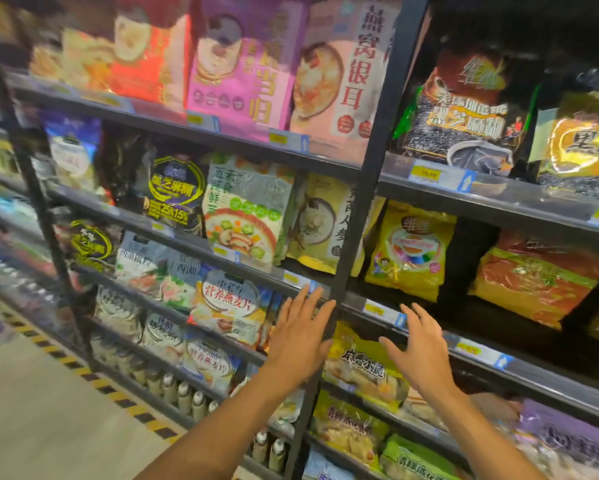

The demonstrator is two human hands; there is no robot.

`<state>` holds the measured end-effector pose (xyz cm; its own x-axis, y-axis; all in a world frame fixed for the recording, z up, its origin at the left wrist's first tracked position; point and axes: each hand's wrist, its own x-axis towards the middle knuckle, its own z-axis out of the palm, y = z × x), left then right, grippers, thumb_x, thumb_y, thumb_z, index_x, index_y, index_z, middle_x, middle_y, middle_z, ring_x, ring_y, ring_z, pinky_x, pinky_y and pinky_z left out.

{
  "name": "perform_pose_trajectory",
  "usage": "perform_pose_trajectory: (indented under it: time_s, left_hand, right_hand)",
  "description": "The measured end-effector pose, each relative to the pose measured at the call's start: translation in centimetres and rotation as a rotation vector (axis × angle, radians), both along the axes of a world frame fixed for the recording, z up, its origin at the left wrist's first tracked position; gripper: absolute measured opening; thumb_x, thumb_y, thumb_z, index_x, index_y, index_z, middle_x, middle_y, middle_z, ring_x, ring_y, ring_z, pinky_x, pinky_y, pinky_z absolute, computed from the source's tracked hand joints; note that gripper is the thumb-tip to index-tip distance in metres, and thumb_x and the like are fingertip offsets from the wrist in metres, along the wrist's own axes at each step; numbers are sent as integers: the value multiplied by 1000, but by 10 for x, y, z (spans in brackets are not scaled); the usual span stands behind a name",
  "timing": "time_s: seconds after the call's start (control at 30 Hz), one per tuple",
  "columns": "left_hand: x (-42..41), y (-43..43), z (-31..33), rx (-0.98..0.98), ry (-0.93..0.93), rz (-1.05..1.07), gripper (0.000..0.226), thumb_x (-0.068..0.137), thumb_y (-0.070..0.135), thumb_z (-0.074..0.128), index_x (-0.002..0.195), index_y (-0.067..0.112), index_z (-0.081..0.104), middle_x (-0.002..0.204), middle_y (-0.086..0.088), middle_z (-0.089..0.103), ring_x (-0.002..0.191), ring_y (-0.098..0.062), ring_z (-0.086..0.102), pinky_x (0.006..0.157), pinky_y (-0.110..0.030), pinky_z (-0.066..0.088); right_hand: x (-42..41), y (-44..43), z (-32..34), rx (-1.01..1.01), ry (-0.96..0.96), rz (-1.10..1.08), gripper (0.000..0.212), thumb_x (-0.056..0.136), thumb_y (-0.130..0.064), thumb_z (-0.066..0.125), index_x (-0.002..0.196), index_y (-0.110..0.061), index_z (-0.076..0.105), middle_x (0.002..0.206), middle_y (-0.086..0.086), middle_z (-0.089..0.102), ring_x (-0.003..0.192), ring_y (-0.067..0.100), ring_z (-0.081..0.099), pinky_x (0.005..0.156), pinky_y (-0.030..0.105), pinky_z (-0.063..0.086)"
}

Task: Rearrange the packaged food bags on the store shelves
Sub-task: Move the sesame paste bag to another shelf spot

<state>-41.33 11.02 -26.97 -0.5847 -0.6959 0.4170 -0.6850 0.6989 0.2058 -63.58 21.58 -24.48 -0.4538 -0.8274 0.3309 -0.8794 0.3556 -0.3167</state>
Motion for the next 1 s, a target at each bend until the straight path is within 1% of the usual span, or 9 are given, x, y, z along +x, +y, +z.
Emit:
perform_pose_trajectory:
  time_s: [0.13, 0.2, 0.27, 0.37, 0.5, 0.73, 0.83, 1.0]
  left_hand:
    - [76, 3, -5, 34, -34, 138, 70, 104, 50, 51, 163, 33, 19, 175, 0, 0, 162, -25, -8, 131, -50, 6]
    - [112, 4, -9, 34, -14, 206, 69, 105, 53, 48, 164, 31, 20, 175, -2, 4, 162, -27, -6, 131, -52, 7]
    - [146, 5, -14, 46, 4, 258, 68, 106, 54, 46, 164, 30, 21, 175, -4, 7, 162, -28, -4, 130, -53, 7]
    - [194, 8, -16, 84, -39, 324, 72, 105, 52, 48, 165, 32, 13, 176, -4, -2, 161, -28, -11, 130, -55, 5]
    - [248, 14, -11, 104, -75, 438, 76, 105, 54, 47, 166, 31, 8, 175, -2, -10, 161, -28, -13, 130, -53, 4]
    - [332, 9, -22, 123, -75, 644, 78, 102, 58, 48, 166, 33, 11, 176, -1, -1, 162, -27, -5, 130, -51, 11]
    - [364, 3, -27, 118, -76, 702, 79, 100, 60, 52, 165, 32, 17, 176, -3, 6, 162, -29, 0, 130, -50, 11]
    - [412, -27, -28, 139, -86, 771, 76, 100, 58, 52, 164, 32, 19, 175, -2, 6, 162, -29, -1, 130, -50, 12]
  right_hand:
    - [54, -7, -5, 5, 54, 75, 79, 89, -50, 73, 154, -20, 40, 163, 4, 36, 151, 27, 31, 119, 49, 36]
    - [82, -13, -6, 9, 66, 128, 78, 87, -47, 76, 152, -20, 43, 161, 4, 38, 150, 27, 33, 119, 50, 37]
    - [109, -20, -5, 13, 79, 168, 78, 86, -49, 76, 152, -21, 45, 159, 3, 39, 149, 26, 34, 118, 48, 38]
    - [147, -33, -8, 19, 70, 235, 78, 87, -54, 73, 153, -24, 43, 161, 0, 36, 150, 24, 33, 118, 47, 39]
    - [192, -57, -11, 1, 46, 355, 75, 89, -50, 72, 152, -22, 44, 161, 1, 35, 150, 25, 31, 118, 48, 37]
    - [271, -115, -18, -2, -15, 541, 70, 92, -50, 69, 152, -26, 43, 163, 1, 32, 150, 25, 28, 118, 51, 33]
    - [303, -145, -26, 7, -39, 597, 71, 92, -51, 67, 153, -25, 41, 163, 2, 33, 151, 27, 28, 119, 51, 32]
    - [356, -201, -36, 32, -74, 674, 72, 93, -52, 66, 154, -25, 40, 164, 3, 30, 151, 28, 27, 121, 50, 29]
